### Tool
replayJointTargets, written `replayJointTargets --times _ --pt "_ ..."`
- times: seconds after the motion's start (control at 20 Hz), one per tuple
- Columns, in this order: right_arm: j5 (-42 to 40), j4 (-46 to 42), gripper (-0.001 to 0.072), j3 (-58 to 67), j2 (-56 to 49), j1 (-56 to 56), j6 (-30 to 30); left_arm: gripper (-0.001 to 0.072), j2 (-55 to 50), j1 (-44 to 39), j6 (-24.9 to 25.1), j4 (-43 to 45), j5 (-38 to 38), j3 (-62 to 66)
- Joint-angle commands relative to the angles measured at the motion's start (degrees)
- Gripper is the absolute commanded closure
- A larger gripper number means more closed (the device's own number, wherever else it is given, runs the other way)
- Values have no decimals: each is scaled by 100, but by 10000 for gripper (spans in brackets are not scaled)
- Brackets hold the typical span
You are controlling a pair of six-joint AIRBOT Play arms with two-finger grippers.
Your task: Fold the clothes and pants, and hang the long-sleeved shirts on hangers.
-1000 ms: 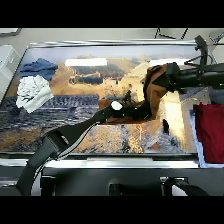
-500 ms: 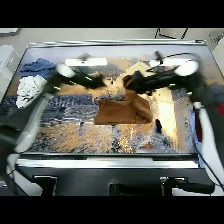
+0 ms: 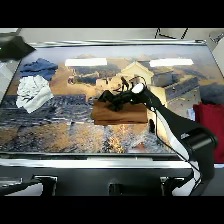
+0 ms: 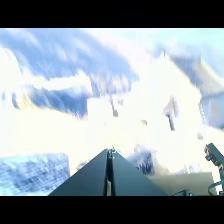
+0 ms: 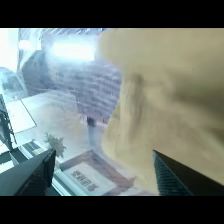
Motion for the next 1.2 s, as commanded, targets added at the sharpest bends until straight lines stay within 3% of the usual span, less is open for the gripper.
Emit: replayJointTargets --times 0.0,0.25,0.3,0.35,0.4,0.55,0.75,0.85,0.95,1.0,1.15 --pt "501 -286 33 2 258 -883 -225 682 560 186 96 85 -26 0" --pt "2402 -2583 45 -105 621 -2931 531 682 612 140 94 83 -144 -2" --pt "2557 -2723 46 -284 612 -3119 527 682 610 107 92 83 -168 -4" --pt "2533 -2680 49 -520 592 -3220 424 682 610 79 87 81 -195 -4" --pt "2402 -2516 97 -732 577 -3213 120 682 610 20 72 81 -201 -4" --pt "1952 -1725 103 -1093 345 -3058 -855 682 601 -155 70 81 -201 -4" --pt "1812 -920 134 -1093 -157 -3025 -1019 682 601 -304 -24 81 -199 -4" --pt "1808 -487 234 -1093 -328 -3025 -1128 681 599 -319 -103 83 -195 -4" --pt "1836 -103 443 -1093 -380 -3025 -1381 681 599 -332 -103 81 -195 -4" --pt "1873 44 660 -1084 -378 -3025 -1521 681 599 -343 -103 81 -195 -4" --pt "2247 581 679 -894 -258 -3154 -2081 682 595 -343 -101 83 -197 -4"
